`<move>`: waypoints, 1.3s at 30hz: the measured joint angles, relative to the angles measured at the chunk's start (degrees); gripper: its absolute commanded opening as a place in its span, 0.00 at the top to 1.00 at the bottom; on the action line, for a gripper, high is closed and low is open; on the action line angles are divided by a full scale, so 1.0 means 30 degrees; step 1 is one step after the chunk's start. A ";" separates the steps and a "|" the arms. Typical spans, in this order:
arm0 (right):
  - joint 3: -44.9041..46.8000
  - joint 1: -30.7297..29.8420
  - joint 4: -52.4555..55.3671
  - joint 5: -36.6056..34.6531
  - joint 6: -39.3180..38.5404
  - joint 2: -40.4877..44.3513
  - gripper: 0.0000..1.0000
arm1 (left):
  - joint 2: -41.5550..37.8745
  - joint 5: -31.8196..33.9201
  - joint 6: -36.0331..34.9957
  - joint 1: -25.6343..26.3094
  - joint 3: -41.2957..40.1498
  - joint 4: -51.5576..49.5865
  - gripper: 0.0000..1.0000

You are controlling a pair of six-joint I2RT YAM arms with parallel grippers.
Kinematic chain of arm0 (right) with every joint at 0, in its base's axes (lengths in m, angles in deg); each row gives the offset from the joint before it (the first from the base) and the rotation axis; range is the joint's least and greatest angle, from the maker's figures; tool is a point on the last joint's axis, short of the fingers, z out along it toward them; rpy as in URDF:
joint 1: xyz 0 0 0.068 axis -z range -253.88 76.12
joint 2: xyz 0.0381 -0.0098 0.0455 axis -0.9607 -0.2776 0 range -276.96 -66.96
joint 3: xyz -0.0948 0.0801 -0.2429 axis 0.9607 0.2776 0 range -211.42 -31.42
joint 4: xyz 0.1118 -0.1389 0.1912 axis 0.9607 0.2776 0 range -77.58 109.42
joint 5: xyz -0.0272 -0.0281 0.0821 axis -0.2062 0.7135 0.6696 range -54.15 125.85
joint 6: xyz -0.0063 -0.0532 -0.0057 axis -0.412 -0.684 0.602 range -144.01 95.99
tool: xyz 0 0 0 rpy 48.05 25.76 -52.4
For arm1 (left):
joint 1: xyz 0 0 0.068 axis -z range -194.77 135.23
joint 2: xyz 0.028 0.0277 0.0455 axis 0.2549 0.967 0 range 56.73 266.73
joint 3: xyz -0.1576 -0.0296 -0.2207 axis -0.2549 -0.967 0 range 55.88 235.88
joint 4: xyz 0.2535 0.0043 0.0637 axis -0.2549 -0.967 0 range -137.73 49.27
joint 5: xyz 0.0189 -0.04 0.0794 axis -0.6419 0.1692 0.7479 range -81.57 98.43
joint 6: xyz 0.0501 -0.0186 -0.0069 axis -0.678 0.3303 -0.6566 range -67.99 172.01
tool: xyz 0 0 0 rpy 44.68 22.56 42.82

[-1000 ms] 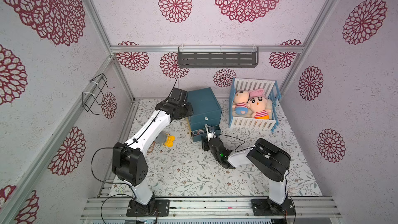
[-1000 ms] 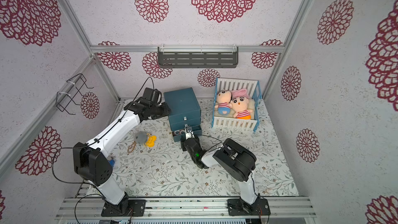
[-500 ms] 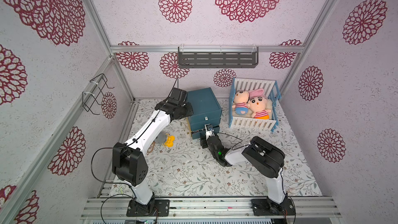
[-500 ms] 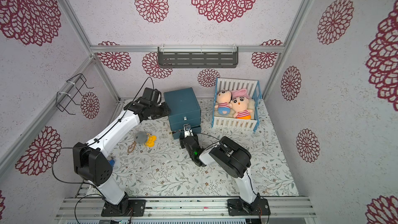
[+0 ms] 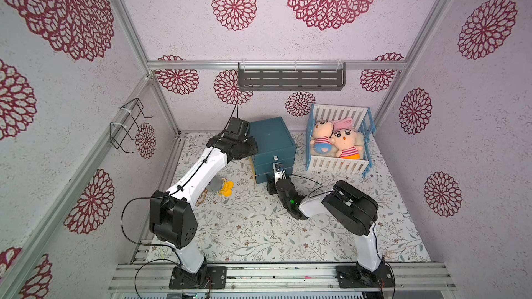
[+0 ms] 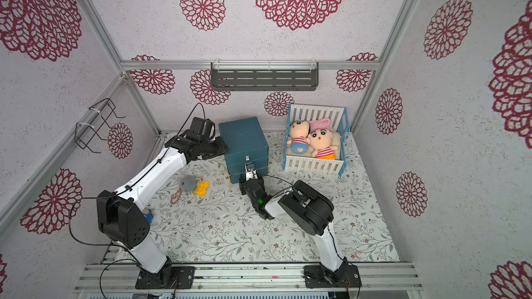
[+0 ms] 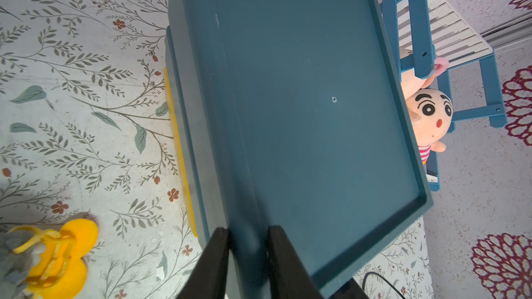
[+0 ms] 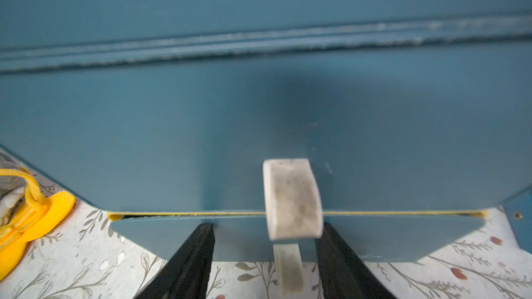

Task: Place the transparent tape into the drawer according to color
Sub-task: Close the drawer in the storage box, then reset both arms

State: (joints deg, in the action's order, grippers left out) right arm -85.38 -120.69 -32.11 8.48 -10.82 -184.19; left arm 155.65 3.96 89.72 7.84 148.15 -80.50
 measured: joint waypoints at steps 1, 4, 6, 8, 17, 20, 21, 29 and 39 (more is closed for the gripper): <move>-0.0044 0.0007 0.0015 0.0000 -0.0022 -0.0015 0.37 | -0.0007 0.0000 0.0000 0.0000 -0.0015 0.0015 0.73; -0.0095 0.0022 0.0000 0.0000 -0.0036 -0.0073 0.37 | -0.0022 0.0000 0.0000 0.0000 -0.0022 0.0022 0.73; -0.0168 0.0029 0.0007 0.0000 -0.0036 -0.0131 0.37 | -0.0022 0.0000 0.0000 0.0000 -0.0029 0.0015 0.73; -0.0255 0.0036 -0.0007 -0.0015 -0.0036 -0.0219 0.37 | -0.0022 0.0000 0.0000 0.0000 -0.0029 0.0022 0.73; 0.0889 0.0051 -0.0066 0.0080 0.0000 0.0437 0.22 | -0.0255 -0.0015 -0.0051 0.0000 -0.0248 -0.0036 0.65; 0.2018 0.0051 0.0597 0.0102 0.0058 0.1792 0.14 | -0.0510 0.0015 -0.0131 0.0000 -0.0459 -0.0262 0.53; 0.2317 0.0051 0.0903 0.0146 0.0124 0.2441 0.11 | -0.0627 0.0066 -0.0124 0.0000 -0.0517 -0.0415 0.49; 0.3067 0.0109 0.4146 0.1122 0.0481 0.7490 0.01 | -0.2732 0.1370 -0.0401 0.0000 -0.1304 -0.0736 0.11; 0.5464 0.2586 0.9581 0.3745 0.0430 1.3682 0.01 | -0.8123 0.5100 -0.1122 0.0000 -0.5792 0.0248 0.03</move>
State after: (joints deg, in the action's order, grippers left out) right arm -68.99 -112.93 -3.37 19.71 -9.53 -143.15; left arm 131.28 19.26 86.36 7.84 130.77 -79.76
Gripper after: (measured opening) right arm 0.990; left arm 0.973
